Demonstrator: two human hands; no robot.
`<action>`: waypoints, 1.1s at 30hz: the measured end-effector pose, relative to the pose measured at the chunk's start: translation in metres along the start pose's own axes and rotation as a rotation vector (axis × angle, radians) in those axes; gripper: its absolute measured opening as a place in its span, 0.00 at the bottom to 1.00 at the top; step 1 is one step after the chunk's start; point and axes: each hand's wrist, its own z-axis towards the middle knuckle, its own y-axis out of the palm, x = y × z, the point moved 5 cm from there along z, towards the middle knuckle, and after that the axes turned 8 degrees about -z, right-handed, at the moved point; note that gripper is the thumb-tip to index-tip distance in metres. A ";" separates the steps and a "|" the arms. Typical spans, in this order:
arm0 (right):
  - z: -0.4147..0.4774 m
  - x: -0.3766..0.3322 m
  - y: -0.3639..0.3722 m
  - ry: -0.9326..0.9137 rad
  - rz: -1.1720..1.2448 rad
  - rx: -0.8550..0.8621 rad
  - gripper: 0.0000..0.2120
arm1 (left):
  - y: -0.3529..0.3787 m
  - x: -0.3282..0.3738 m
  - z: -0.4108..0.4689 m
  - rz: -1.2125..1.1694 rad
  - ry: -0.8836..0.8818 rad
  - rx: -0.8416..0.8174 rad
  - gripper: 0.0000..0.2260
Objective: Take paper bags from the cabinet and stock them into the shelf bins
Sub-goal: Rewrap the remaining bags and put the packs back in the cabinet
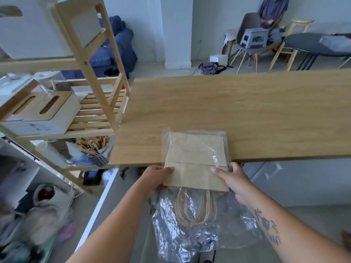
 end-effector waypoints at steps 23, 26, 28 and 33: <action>-0.057 0.145 0.012 0.278 0.114 -0.179 0.21 | -0.004 -0.159 -0.059 -0.177 -0.229 -0.092 0.18; -0.032 0.148 0.013 0.309 0.094 -0.196 0.23 | 0.006 -0.160 -0.043 -0.173 -0.243 0.000 0.12; -0.015 0.143 0.013 0.303 0.081 -0.222 0.23 | 0.013 -0.158 -0.029 -0.143 -0.239 0.070 0.09; 0.039 0.148 0.015 0.347 -0.070 -0.310 0.33 | 0.021 -0.152 0.020 -0.115 -0.195 0.233 0.08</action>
